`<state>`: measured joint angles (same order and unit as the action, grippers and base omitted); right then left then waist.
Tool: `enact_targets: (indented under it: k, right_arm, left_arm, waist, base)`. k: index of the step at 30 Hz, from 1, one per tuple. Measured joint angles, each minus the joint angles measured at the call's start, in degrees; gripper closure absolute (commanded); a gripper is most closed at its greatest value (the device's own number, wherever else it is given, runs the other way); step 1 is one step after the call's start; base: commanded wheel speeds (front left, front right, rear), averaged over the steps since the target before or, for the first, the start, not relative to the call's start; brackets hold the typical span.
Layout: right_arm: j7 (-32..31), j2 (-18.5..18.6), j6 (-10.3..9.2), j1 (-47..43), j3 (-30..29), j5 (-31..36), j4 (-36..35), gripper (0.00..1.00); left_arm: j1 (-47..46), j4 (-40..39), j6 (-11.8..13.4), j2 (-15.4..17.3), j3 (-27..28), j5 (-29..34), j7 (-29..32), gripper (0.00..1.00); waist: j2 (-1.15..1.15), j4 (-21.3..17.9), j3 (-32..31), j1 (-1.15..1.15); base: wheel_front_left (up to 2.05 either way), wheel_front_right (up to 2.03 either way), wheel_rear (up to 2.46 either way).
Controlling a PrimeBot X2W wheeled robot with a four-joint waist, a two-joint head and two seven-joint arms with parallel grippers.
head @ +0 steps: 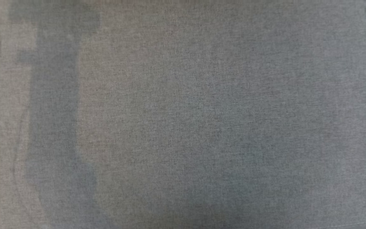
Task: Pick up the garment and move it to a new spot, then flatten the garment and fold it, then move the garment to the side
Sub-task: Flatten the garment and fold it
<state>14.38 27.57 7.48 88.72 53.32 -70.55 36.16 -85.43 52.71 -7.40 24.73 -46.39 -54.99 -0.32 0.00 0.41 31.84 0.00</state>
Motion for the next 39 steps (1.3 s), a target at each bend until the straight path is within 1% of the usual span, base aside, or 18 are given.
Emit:
enact_targets:
  k: [1,4,8,10,15,18,21,27,31,33,36,39]
  right_arm:
    - [0.1,0.5,0.0,-2.1,0.8,-0.6,-0.4,1.0]
    - [0.3,2.2,0.0,-8.5,4.6,-2.3,-2.6,1.0]
    - [-0.6,5.9,0.0,-17.7,9.8,-5.8,-6.6,1.0]
    - [-2.9,8.1,0.0,-22.1,12.4,-8.3,-9.1,1.0]
    - [-9.6,13.2,0.0,-32.0,16.9,-15.0,-15.2,1.0]
    - [-13.4,16.0,0.0,-36.8,18.2,-17.3,-18.5,1.0]
    - [-16.9,18.5,0.0,-41.4,19.0,-19.1,-21.9,1.0]
    - [-21.0,25.4,0.0,-48.8,19.4,-24.1,-28.3,1.0]
    - [-22.0,29.5,0.0,-53.0,19.6,-26.7,-32.7,1.0]
    - [-22.1,31.3,0.0,-54.7,19.7,-28.2,-34.6,1.0]
    - [-22.4,33.5,-0.01,-57.0,19.8,-30.9,-38.1,1.0]
    - [-23.0,35.4,0.0,-57.5,19.9,-30.4,-40.1,1.0]
  left_arm:
    - [1.8,-0.8,0.0,0.3,-0.7,-1.4,0.5,1.0]
    - [7.7,-3.9,0.0,3.0,-6.0,-2.4,2.8,1.0]
    - [16.4,-8.7,0.0,5.4,-9.2,-8.0,4.8,1.0]
    - [20.8,-11.1,0.0,6.4,-9.8,-12.0,5.9,1.0]
    - [31.2,-15.2,0.0,9.4,-12.7,-16.9,8.5,1.0]
    - [37.4,-18.0,0.0,11.7,-14.2,-20.4,12.5,1.0]
    - [42.7,-21.4,0.3,14.8,-15.8,-22.6,16.5,1.0]
    - [49.7,-33.3,4.8,21.1,-16.6,-26.9,20.2,1.0]
    - [54.5,-42.8,8.5,25.9,-17.6,-29.1,22.4,1.0]
    - [56.0,-46.8,10.2,27.8,-17.7,-30.4,23.0,1.0]
    - [58.2,-51.5,11.8,29.8,-17.4,-33.0,23.3,1.0]
    - [58.7,-54.4,13.3,31.3,-17.2,-33.7,23.8,1.0]
  waist:
    - [0.0,0.0,-0.6,0.0]
    - [0.0,-0.3,-2.8,-0.01]
    - [0.0,-0.5,-6.5,-0.01]
    - [0.0,-0.6,-8.8,-0.01]
    - [0.0,-0.8,-14.8,-0.01]
    - [0.0,-1.1,-18.9,-0.01]
    - [0.0,-1.4,-23.1,-0.01]
    - [0.0,-2.3,-30.1,-0.01]
    - [0.0,-2.8,-33.1,-0.01]
    - [0.0,-2.9,-34.0,-0.01]
    - [0.0,-2.7,-34.6,-0.01]
    - [0.0,-2.3,-34.3,-0.01]
  base:
    - [0.0,0.0,0.0]
    - [0.0,0.0,0.0]
    - [0.0,0.0,0.0]
    - [0.0,0.0,0.0]
    - [0.0,0.0,0.0]
    - [0.0,0.0,0.0]
    - [0.0,0.0,0.0]
    - [0.0,0.0,0.0]
    - [0.0,0.0,0.0]
    - [0.0,0.0,0.0]
    - [0.0,0.0,0.0]
    - [0.0,0.0,0.0]
